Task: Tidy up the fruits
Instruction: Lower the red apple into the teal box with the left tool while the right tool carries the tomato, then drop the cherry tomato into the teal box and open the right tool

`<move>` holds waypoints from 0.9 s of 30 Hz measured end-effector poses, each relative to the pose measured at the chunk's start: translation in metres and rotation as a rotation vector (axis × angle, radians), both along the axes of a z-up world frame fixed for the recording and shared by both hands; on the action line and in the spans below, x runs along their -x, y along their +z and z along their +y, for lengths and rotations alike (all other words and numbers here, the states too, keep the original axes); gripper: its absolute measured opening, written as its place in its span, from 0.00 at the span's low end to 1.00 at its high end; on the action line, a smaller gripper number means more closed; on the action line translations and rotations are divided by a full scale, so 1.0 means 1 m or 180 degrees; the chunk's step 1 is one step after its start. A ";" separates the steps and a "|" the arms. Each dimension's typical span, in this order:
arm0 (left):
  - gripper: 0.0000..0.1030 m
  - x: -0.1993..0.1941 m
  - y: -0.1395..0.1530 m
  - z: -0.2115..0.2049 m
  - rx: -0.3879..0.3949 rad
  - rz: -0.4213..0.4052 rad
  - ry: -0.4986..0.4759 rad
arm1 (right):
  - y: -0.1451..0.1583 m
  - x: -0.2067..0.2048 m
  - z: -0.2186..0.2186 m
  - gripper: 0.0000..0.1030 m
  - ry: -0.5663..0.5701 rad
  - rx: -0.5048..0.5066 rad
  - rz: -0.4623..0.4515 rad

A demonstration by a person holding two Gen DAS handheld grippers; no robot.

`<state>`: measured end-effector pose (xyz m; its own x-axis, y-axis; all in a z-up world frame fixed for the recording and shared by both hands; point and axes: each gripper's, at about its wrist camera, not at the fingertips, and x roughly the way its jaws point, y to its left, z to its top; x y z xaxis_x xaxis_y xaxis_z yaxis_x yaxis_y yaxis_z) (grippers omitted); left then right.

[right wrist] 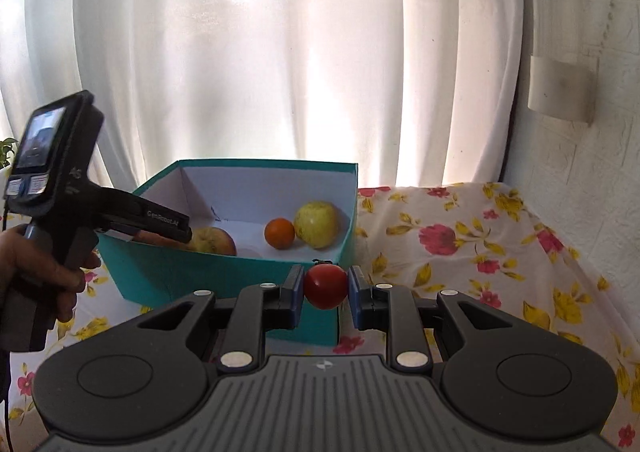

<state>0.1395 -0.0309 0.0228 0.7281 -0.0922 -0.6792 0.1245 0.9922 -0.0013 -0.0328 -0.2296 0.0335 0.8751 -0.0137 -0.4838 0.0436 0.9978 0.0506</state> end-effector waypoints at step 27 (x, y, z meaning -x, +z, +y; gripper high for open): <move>0.98 0.074 0.021 0.024 -0.0086 0.0275 0.0293 | -0.028 -0.112 0.020 0.25 0.0217 -0.0095 0.0553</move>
<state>0.0655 -0.0067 0.0436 0.6713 -0.0084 -0.7411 0.0334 0.9993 0.0189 0.0789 -0.2097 0.0053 0.7767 0.0592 -0.6271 -0.0132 0.9969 0.0777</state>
